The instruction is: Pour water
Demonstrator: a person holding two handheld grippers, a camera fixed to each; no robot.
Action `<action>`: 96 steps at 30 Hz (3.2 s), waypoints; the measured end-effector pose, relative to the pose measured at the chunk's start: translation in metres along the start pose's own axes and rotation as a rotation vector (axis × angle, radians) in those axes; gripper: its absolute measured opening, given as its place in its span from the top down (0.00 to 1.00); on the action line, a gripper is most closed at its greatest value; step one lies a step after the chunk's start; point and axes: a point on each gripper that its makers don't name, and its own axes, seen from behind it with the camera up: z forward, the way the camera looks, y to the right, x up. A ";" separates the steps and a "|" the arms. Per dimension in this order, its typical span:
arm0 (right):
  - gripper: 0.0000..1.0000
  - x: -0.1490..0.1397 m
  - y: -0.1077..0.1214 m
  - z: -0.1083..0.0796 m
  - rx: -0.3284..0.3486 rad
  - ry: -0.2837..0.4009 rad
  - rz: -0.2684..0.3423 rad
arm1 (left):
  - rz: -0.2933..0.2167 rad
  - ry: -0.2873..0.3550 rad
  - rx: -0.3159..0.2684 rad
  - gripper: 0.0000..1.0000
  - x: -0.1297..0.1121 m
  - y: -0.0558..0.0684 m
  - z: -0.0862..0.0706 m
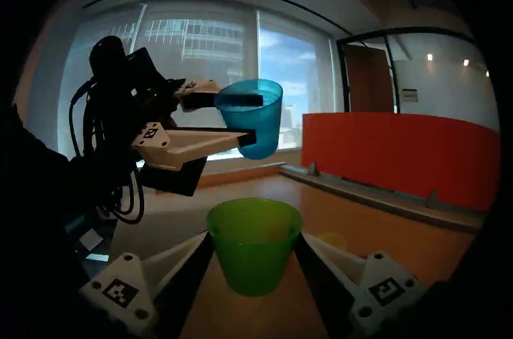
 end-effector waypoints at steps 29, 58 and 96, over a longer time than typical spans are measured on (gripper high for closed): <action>0.12 0.001 -0.006 0.004 0.022 -0.011 -0.013 | 0.179 0.017 0.024 0.17 0.025 0.005 0.003; 0.12 0.003 -0.003 0.001 0.024 -0.001 -0.014 | 0.319 0.026 0.037 0.17 0.031 0.004 0.013; 0.13 0.007 0.000 -0.002 0.020 0.011 -0.020 | 0.448 0.021 0.055 0.17 0.037 0.003 0.017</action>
